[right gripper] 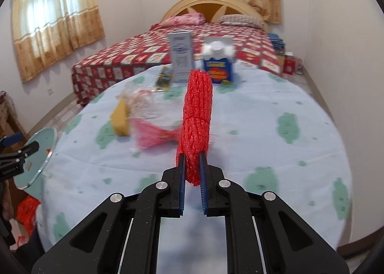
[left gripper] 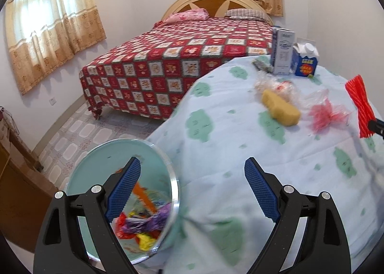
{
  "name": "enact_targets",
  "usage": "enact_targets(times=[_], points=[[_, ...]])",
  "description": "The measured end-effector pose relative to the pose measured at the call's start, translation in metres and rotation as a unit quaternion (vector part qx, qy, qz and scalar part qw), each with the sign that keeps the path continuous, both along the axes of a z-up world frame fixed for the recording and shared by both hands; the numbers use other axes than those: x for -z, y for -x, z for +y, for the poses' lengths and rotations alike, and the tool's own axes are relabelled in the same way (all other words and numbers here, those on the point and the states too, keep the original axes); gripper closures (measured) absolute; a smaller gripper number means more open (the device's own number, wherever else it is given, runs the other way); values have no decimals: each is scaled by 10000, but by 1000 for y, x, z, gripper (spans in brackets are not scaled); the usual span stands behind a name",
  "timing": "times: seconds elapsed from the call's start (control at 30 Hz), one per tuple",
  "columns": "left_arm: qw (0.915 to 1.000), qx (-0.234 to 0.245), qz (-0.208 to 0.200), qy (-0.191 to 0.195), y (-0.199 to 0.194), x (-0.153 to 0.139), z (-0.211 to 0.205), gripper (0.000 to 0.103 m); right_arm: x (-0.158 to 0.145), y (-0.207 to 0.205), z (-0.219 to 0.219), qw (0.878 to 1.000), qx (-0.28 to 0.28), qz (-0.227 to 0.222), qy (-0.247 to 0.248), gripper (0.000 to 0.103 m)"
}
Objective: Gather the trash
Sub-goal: 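Grasp the yellow sponge with the left gripper while the right gripper holds the red net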
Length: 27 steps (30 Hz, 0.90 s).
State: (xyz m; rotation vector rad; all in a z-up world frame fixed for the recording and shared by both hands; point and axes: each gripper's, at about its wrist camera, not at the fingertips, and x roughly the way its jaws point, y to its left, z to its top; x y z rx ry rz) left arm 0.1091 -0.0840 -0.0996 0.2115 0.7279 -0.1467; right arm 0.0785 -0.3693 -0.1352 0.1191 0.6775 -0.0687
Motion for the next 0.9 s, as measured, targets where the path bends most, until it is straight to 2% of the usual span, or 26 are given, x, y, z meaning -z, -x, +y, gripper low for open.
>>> enact_targets(times=[0.1, 0.27, 0.47, 0.8, 0.9], points=[[9999, 112, 41, -1, -7, -1, -25, 16, 3, 4, -18, 9996, 240, 20, 113, 92], [9994, 317, 102, 21, -26, -3, -70, 16, 9, 0, -52, 9986, 515, 95, 28, 92], [9984, 460, 320, -40, -53, 8, -111, 16, 15, -9, -72, 9983, 553, 171, -52, 92], [9954, 489, 811, -152, -89, 37, -140, 18, 14, -24, -72, 9994, 260, 192, -136, 91], [9936, 551, 984, -107, -92, 44, -136, 28, 15, -29, -67, 9996, 103, 209, -171, 91]])
